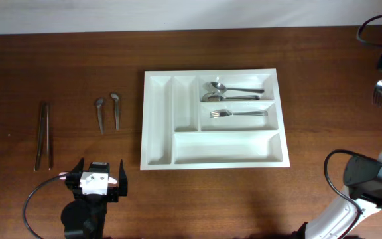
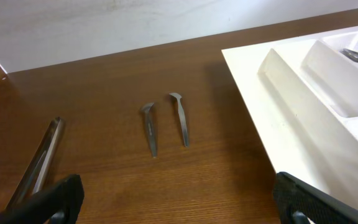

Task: Pack container
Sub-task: 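Lift the second fork and carry it over the middle compartment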

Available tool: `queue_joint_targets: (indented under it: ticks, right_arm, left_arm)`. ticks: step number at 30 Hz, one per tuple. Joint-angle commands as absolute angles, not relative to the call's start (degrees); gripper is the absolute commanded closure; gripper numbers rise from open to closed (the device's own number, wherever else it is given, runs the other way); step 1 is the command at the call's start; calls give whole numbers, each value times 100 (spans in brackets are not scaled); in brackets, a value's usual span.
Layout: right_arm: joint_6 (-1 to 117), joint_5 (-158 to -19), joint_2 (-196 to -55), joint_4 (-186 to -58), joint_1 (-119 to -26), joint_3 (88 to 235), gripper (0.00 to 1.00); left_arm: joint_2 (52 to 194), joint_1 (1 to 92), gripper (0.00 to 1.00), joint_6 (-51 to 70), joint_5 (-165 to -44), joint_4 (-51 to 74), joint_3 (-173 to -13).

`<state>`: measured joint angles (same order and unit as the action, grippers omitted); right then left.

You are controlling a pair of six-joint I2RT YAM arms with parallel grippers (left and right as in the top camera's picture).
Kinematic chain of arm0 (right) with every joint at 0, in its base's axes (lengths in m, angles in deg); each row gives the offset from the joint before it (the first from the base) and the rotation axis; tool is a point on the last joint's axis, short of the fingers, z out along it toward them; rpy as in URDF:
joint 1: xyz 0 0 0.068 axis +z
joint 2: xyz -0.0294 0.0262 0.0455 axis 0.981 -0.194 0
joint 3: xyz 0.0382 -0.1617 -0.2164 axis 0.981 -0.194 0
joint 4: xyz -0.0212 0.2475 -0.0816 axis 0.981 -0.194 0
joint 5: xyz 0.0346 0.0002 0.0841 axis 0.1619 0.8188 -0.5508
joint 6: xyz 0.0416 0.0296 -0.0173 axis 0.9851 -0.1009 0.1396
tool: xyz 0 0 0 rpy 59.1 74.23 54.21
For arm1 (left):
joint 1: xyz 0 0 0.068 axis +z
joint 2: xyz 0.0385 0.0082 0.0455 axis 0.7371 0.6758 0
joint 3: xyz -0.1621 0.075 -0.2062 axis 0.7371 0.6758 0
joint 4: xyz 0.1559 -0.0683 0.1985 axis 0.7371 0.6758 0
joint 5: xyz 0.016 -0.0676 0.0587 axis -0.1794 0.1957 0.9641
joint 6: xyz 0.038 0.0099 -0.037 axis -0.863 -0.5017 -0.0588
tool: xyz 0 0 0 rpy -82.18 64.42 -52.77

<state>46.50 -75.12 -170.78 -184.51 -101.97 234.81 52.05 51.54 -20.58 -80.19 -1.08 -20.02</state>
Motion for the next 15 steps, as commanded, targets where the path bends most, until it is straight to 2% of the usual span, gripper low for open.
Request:
queue_joint_targets:
  ticks: [1, 9, 15]
  right_arm:
    - [4792, -7852, -16840, -18656, -10169, 23451, 96]
    - [4762, -8106, -16261, -18656, -9745, 22620, 96]
    - [5129, -8108, -15426, -18656, -9115, 21167, 96]
  left_arm:
    - [5170, 5178, 1, -2008, -8083, -124, -1969]
    - [5170, 5178, 1, -2010, -8083, -124, -1969]
    - [5170, 5178, 1, -2008, -8083, -124, -1969]
